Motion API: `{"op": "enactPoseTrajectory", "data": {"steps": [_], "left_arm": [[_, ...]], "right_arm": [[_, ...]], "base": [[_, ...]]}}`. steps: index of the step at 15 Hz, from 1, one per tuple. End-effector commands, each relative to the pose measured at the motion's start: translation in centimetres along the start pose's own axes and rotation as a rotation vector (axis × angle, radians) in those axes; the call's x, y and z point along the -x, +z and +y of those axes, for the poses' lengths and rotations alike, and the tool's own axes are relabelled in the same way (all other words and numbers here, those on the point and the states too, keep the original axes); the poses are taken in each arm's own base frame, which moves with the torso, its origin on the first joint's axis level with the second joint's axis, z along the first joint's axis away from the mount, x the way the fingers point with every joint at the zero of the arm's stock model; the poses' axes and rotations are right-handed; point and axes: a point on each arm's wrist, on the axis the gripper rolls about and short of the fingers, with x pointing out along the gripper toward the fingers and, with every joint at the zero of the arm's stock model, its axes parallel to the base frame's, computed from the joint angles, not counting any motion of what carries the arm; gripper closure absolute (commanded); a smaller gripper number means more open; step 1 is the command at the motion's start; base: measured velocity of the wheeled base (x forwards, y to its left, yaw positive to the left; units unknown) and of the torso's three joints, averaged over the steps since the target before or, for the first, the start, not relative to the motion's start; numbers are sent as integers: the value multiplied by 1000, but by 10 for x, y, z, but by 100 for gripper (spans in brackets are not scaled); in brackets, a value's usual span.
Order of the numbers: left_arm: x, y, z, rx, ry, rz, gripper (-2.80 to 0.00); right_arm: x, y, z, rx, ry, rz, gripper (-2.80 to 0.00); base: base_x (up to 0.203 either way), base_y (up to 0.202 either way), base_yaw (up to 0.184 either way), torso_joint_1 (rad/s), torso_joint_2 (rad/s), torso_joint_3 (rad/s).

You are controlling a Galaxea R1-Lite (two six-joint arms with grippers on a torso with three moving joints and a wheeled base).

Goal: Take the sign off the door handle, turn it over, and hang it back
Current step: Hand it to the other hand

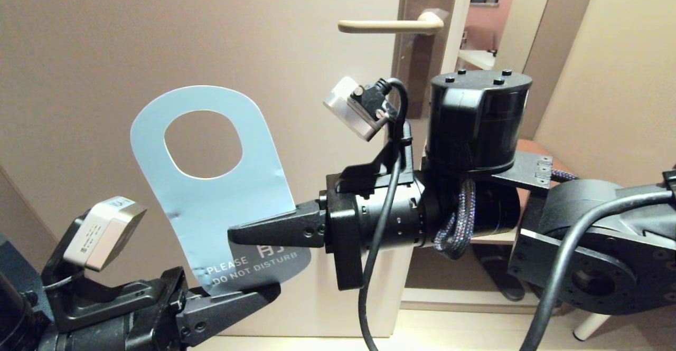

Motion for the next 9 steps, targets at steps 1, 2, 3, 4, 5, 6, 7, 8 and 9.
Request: {"op": "enactPoseTrajectory", "data": {"steps": [1,2,3,4,5,6,7,8,9], "left_arm": [[4,-3,-2,3,-5,5,0],[4,-3,-2,1,-6,3,0],[4,-3,-2,3,-6,3,0],[4,-3,-2,1,-6,3,0],[3,-2,-2,1,-6,3,0],[3,-2,-2,3,-6,3,0],[3,-2,-2,2,-6,2,0],[3,-2,-2,1,-7,2,0],[3,-2,-2,2,-7,2,0]], "right_arm": [[0,1,-1,5,4,-5,0],[0,1,-1,5,4,-5,0],[0,2,-1,6,3,-7,0],[0,2,-1,7,4,-8,0],[0,3,-1,9,4,-9,0],[0,3,-1,9,4,-10,0],[0,2,-1,8,3,-9,0],[1,3,-1,8,3,-10,0],[1,3,-1,8,3,-10,0]], "base": [[0,0,0,0,0,0],[0,0,0,0,0,0],[0,0,0,0,0,0],[0,0,0,0,0,0],[0,0,0,0,0,0],[0,0,0,0,0,0],[0,0,0,0,0,0],[0,0,0,0,0,0],[0,0,0,0,0,0]]}}
